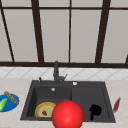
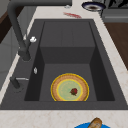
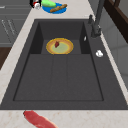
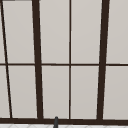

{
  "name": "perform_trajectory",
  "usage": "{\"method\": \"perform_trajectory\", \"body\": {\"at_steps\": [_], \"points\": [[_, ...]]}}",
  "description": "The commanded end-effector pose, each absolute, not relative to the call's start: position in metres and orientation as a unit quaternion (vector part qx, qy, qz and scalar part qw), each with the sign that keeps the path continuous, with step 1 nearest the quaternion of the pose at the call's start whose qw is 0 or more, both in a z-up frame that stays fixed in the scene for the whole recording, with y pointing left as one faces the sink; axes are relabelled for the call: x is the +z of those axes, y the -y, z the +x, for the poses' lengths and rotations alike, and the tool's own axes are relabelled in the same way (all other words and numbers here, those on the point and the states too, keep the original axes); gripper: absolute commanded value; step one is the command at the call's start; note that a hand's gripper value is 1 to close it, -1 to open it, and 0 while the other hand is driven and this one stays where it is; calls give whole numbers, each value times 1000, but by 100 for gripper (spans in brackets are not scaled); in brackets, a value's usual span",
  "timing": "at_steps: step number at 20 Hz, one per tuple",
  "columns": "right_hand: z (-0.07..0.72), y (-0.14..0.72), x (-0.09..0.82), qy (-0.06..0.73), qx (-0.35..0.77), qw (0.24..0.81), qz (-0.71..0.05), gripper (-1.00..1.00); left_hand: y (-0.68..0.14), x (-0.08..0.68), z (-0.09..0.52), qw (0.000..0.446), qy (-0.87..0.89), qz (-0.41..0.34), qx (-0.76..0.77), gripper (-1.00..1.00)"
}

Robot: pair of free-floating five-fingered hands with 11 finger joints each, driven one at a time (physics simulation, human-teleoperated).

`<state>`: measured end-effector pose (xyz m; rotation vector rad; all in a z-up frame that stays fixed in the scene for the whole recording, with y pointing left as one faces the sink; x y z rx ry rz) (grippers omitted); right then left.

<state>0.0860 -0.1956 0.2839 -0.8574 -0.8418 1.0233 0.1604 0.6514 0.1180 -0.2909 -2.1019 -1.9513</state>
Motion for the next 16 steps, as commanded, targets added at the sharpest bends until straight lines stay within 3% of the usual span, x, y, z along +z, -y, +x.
{"method": "perform_trajectory", "body": {"at_steps": [1,16], "points": [[86,196,284,379,460,704,-386,0,-644,130,173,127,722,-106,-672,-100],[86,196,284,379,460,704,-386,0,-659,133,191,214,683,-156,-680,-100]]}}
